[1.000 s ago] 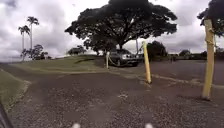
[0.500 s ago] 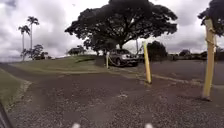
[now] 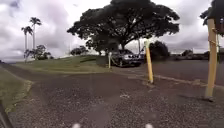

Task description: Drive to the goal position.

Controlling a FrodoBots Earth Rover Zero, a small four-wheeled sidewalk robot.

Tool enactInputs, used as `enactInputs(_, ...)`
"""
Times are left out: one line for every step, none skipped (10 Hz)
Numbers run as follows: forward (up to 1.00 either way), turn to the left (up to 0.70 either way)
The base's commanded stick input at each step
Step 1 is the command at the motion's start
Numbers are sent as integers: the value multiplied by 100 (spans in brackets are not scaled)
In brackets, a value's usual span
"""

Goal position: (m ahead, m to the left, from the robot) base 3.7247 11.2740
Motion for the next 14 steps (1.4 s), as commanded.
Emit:
enactInputs(0,0)
enactInputs(0,0)
enactInputs(0,0)
enactInputs(0,0)
enactInputs(0,0)
enactInputs(0,0)
enactInputs(0,0)
enactInputs(0,0)
enactInputs(18,0)
enactInputs(41,0)
enactInputs(65,0)
enactInputs(70,0)
enactInputs(70,0)
enactInputs(70,0)
